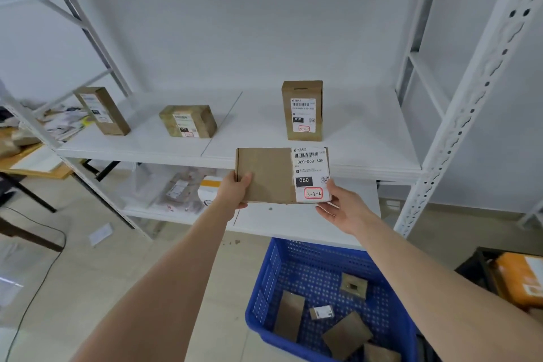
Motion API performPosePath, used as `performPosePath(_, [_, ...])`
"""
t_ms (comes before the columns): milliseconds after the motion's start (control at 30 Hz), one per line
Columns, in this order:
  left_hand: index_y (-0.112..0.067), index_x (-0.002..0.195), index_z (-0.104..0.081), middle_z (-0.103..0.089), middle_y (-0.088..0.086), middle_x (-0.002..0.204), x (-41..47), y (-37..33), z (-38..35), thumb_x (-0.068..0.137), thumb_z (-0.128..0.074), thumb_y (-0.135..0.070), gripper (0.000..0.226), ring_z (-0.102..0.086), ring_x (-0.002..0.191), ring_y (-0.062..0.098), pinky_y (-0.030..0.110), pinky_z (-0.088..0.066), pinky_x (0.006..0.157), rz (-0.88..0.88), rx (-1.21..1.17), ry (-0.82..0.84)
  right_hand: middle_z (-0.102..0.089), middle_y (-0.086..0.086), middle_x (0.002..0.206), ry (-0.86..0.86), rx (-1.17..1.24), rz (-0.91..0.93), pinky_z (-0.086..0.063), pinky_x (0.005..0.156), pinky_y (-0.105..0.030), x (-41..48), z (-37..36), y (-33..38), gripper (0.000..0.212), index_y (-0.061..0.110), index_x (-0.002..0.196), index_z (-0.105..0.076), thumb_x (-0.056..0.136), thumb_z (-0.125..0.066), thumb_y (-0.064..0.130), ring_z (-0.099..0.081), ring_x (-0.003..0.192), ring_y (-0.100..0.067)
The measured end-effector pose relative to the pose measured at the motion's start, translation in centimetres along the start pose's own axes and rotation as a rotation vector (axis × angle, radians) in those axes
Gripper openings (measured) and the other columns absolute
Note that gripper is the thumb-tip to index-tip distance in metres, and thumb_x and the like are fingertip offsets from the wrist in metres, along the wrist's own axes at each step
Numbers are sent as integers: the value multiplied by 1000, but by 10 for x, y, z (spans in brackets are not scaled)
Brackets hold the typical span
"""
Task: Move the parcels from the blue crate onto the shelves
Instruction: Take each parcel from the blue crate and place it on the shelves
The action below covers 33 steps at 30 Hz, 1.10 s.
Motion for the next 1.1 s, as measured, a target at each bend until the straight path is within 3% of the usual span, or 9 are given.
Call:
performPosePath(167, [-12,127,-50,-54,0,105,12,-1,28,98,-49,-30,34,-51,94,18,31,-47,74,-50,-30,-4,-66,-10,96,-20,-51,8,-48,93,-39,0,-28,-6,15,12,98,-62,93,-60,26,-61,94,-24])
performPosePath(300, [-8,128,-52,-58,7,116,25,3,48,98,-48,-26,35,-52,96,18,29,-40,79,-101,13,19,-69,-4,94,-45,-219,84,-46,96,-39,5,-54,-9,19,18,101,-62,90,-64,33,-62,93,-21])
performPosePath(467, [-11,135,-47,-56,8,123,42,9,78,100,-42,-27,39,-52,108,25,33,-42,88,-126,138,60,-71,-3,100,-73,-287,180,-53,76,-37,12,-92,-24,32,18,115,-60,87,-68,31,-66,87,-21])
performPosePath(567, [-8,135,-47,-56,11,128,58,11,110,101,-38,-26,39,-51,116,30,35,-40,93,-124,231,39,-72,-6,101,-71,-276,193,-54,74,-38,19,-122,-35,34,15,117,-61,86,-70,28,-67,88,-24])
performPosePath(667, [-6,131,-50,-58,12,127,74,9,144,97,-47,-24,38,-53,115,30,36,-42,92,-145,270,-4,-71,-7,101,-48,-258,196,-55,78,-41,28,-157,-45,34,15,116,-61,85,-70,25,-67,89,-26])
performPosePath(767, [-13,140,-39,-56,6,129,86,10,177,88,-64,-30,61,-53,118,27,35,-43,94,-166,238,-25,-71,-8,100,-12,-274,180,-54,83,-44,39,-194,-54,31,15,115,-62,85,-70,21,-66,87,-26])
performPosePath(833, [-12,138,-41,-57,6,127,97,13,199,84,-69,-32,63,-54,116,25,32,-43,91,-165,256,-55,-71,-7,96,11,-307,182,-54,83,-42,49,-219,-56,26,15,112,-62,86,-67,18,-66,84,-24])
performPosePath(1000, [-9,128,-49,-61,8,119,127,21,252,85,-68,-28,51,-57,111,28,34,-45,90,-156,251,-143,-69,-2,95,52,-450,246,-46,63,-24,77,-282,-58,19,15,108,-61,89,-63,14,-63,79,-12])
performPosePath(1100, [-8,127,-49,-60,8,117,149,24,284,87,-67,-25,47,-56,110,28,36,-46,90,-143,228,-190,-69,-3,97,72,-504,262,-44,60,-24,99,-321,-64,17,15,105,-62,88,-64,15,-63,77,-12])
Point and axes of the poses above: each hand's wrist, its own x-axis towards the middle knuckle, its own z-axis out of the back of the hand, y = z × x, the point moved 4 cm from there along x, towards the middle knuckle
